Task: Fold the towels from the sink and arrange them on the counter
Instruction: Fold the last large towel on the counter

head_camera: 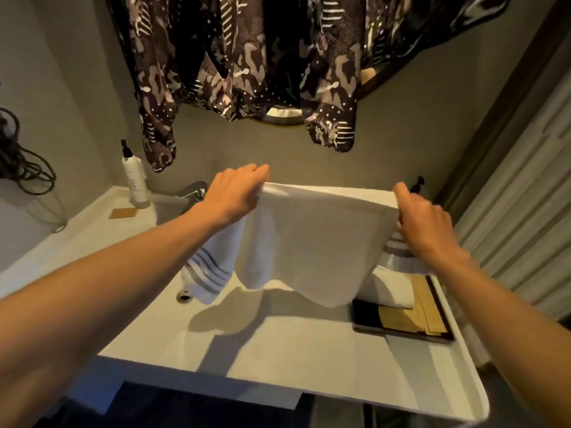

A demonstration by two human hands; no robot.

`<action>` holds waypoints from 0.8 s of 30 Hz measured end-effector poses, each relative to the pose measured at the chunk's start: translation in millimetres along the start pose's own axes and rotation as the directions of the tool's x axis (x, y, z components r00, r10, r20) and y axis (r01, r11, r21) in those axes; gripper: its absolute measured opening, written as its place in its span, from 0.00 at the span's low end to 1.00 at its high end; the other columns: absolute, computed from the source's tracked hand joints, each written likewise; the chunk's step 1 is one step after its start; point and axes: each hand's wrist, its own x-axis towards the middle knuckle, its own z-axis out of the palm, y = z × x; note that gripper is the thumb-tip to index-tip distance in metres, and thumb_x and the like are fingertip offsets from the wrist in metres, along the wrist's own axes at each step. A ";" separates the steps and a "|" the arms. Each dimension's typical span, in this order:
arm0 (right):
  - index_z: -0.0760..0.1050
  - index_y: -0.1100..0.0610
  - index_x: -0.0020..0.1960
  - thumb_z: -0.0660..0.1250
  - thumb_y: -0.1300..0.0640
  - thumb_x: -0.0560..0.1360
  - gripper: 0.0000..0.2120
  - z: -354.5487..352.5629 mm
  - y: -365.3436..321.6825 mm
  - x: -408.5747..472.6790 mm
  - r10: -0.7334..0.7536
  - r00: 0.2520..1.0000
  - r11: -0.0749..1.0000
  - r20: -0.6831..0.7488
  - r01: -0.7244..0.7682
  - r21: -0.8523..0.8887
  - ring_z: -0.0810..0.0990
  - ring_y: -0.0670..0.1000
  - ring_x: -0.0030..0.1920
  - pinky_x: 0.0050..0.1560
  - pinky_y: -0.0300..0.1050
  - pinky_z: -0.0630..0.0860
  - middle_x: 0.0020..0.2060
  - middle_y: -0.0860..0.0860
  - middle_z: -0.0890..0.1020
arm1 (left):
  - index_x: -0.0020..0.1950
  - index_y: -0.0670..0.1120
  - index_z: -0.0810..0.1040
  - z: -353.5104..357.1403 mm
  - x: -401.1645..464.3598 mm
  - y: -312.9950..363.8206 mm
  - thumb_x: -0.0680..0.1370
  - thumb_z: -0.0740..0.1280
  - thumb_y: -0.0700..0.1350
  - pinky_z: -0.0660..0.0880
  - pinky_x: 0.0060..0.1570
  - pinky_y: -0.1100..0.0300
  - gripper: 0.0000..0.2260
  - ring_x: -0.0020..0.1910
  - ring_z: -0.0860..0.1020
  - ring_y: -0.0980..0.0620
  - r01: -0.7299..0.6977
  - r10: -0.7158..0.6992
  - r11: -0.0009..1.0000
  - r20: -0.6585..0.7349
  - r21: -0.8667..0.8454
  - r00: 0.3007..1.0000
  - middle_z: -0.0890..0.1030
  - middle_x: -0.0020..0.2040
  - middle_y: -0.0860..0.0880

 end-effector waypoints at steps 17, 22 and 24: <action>0.61 0.48 0.68 0.60 0.51 0.77 0.21 75.4 75.4 -243.3 -0.118 0.724 0.984 0.680 0.176 -0.017 0.79 0.56 0.53 0.42 0.49 0.71 0.55 0.53 0.76 | 0.52 0.52 0.70 157.5 -197.6 106.9 0.69 0.73 0.43 0.70 0.28 0.56 0.16 0.34 0.78 0.48 -0.452 0.485 0.871 0.501 -0.195 0.717 0.75 0.49 0.49; 0.63 0.47 0.70 0.43 0.39 0.76 0.27 109.7 69.3 -279.6 -0.075 0.607 0.995 0.791 0.097 0.020 0.72 0.53 0.61 0.57 0.49 0.69 0.63 0.49 0.74 | 0.63 0.47 0.71 179.4 -223.4 125.9 0.76 0.62 0.47 0.64 0.46 0.53 0.16 0.55 0.74 0.44 -0.346 0.405 0.910 0.672 -0.229 0.620 0.72 0.61 0.46; 0.64 0.43 0.68 0.43 0.32 0.76 0.27 112.6 72.7 -281.3 -0.028 0.635 0.995 0.772 -0.058 0.083 0.73 0.50 0.61 0.60 0.47 0.69 0.62 0.44 0.73 | 0.59 0.47 0.73 180.6 -220.5 127.8 0.74 0.58 0.54 0.64 0.46 0.53 0.18 0.52 0.74 0.45 -0.340 0.434 0.900 0.616 -0.272 0.657 0.75 0.57 0.47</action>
